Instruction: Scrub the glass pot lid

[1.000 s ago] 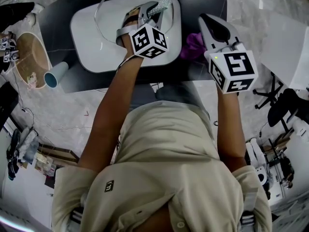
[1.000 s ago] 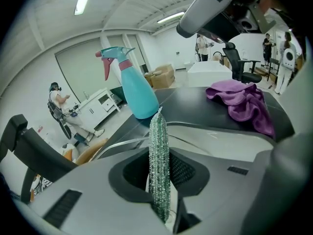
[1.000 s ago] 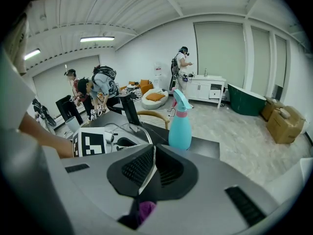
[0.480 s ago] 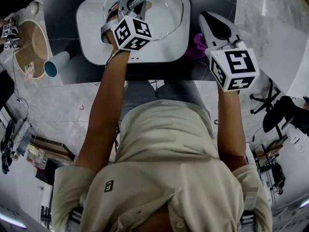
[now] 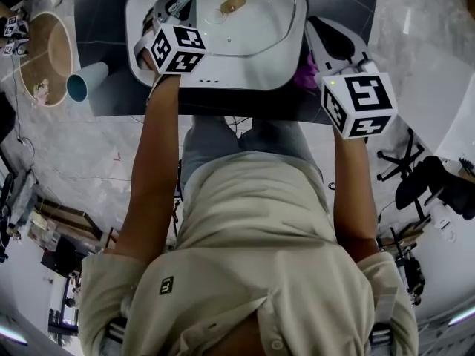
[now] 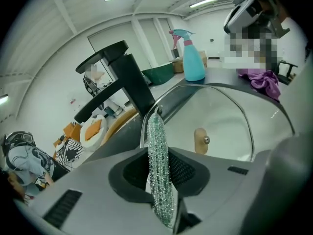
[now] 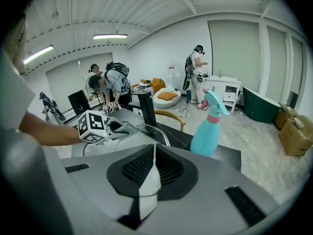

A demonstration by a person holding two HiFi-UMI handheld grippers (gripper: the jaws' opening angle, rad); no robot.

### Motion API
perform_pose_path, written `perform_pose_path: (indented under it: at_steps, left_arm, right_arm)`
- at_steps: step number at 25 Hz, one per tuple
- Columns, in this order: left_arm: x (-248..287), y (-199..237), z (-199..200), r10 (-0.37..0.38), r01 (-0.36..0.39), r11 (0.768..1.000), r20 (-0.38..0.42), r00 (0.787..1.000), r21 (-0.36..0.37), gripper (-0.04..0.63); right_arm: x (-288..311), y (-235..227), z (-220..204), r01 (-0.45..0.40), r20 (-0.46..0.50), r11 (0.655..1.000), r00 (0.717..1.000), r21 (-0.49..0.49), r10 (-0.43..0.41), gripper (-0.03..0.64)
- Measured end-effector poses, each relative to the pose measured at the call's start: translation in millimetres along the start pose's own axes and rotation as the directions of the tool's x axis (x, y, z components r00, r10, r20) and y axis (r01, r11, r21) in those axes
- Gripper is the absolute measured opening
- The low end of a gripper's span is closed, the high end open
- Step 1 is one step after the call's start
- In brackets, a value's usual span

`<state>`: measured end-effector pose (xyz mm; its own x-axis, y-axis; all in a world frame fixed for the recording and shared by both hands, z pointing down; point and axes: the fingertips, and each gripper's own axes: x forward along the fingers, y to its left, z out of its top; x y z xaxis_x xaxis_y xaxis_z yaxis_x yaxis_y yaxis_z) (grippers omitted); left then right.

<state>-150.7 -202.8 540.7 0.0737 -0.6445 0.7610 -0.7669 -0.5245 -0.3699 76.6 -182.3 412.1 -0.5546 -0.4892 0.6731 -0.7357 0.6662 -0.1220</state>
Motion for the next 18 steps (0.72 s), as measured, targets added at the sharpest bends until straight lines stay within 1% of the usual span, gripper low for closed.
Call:
perform_pose_path:
  at_steps: [11, 15, 18]
  left_arm:
    - [5.9, -7.5, 0.7, -0.017, 0.017, 1.000, -0.004, 1.000, -0.006, 0.090]
    - [6.2, -15.1, 5.5, -0.029, 0.029, 1.000, -0.003, 1.000, 0.007, 0.089]
    - [8.3, -28.5, 12.5, -0.055, 0.055, 0.998, 0.002, 0.998, 0.023, 0.089]
  right_arm:
    - [-5.2, -4.1, -9.1, 0.015, -0.006, 1.000, 1.000, 0.014, -0.015, 0.028]
    - [-10.8, -8.5, -11.6, 0.027, -0.002, 0.999, 1.000, 0.026, -0.027, 0.028]
    - [-13.3, -11.8, -15.3, 0.035, 0.001, 0.999, 0.999, 0.039, -0.035, 0.028]
